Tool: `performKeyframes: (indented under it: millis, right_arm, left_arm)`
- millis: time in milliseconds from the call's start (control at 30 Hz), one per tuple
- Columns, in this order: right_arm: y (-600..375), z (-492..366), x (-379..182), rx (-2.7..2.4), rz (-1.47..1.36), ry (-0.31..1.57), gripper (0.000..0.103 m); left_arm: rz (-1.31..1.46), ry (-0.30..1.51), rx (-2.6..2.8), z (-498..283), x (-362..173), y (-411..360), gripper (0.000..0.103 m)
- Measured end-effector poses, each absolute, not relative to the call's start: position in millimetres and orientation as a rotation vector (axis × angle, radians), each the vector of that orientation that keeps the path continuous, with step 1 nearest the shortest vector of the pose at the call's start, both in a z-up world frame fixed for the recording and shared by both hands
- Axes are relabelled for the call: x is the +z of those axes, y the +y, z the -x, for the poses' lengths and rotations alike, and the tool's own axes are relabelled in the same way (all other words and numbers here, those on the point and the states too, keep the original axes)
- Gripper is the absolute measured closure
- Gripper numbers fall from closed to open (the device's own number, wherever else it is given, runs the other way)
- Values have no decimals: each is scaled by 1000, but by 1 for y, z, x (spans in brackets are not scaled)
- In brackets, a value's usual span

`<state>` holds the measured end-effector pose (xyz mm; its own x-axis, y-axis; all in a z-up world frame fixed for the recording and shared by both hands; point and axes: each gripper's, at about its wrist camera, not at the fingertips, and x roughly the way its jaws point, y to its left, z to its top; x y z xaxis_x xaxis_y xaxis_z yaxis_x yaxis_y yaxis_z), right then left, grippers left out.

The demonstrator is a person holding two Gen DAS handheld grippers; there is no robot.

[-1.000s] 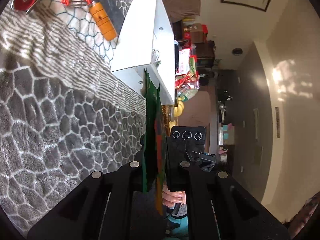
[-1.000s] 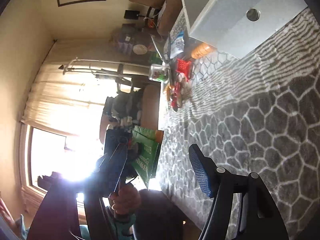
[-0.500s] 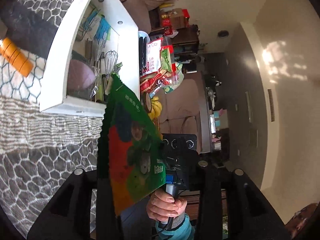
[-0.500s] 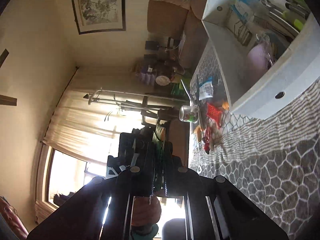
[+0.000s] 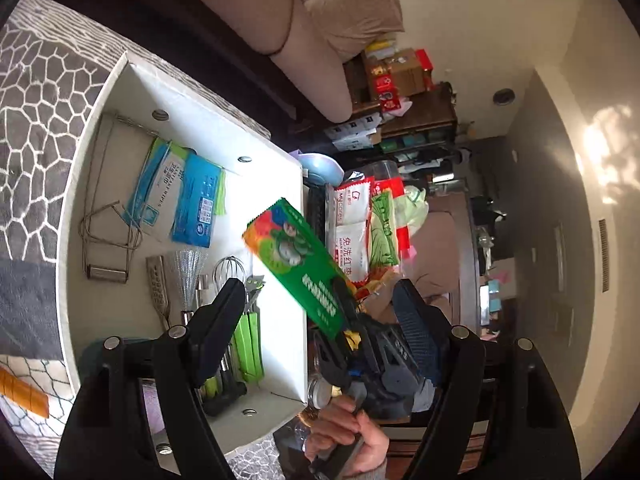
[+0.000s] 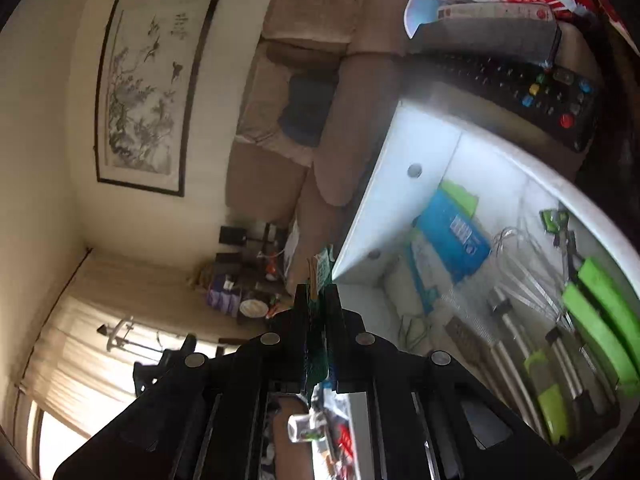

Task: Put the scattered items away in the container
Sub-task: 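Carry the sachet and strip packet over the white box with both grippers, then open both grippers to drop the two green packets into the box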

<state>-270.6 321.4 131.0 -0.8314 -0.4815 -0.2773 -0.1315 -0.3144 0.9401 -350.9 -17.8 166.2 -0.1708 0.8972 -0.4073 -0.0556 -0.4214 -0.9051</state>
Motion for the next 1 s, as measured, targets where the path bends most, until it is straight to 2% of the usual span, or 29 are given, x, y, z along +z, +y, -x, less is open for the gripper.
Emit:
performKeyframes:
  millis: [167,300,467,533,600,700,767,800,867,1000]
  right_arm:
    - [322,318,106,-2521,-790,-1709,97]
    - [314,334,87,-2671,-791,-1729,97]
    - [288,339,73,-2937,-1115,-1530,93]
    - [285,343,67,-2988,-1288,-1425,86]
    - [286,349,59,-2938,-1429,-1359,70]
    - [289,350,55,-2855,-1587,-1251,55]
    - [291,341,63,-2874,-1606,-1166,53]
    - [291,335,69,-2886,-1598,-1131,45]
    - [294,326,79,-2890,-1594,-1054,37]
    - [291,308,107,-2804,-1561,-882,32]
  left_arm:
    - [1348,-853,1790,315,151,-61,29]
    - [1348,-819,1832,285,144,-107,29]
    - [1409,-753,1883,285,143,-127,29]
    - [1409,-763,1863,287,144,-127,29]
    - [1406,-762,1851,287,145,-125,29]
    - [1436,-705,1879,286,147,-116,29]
    - [1470,-645,1918,287,147,-104,27]
    - [1489,-611,1933,288,147,-96,27]
    - [1523,-562,1942,289,146,-80,25]
    - [1547,-514,1972,288,153,-51,23]
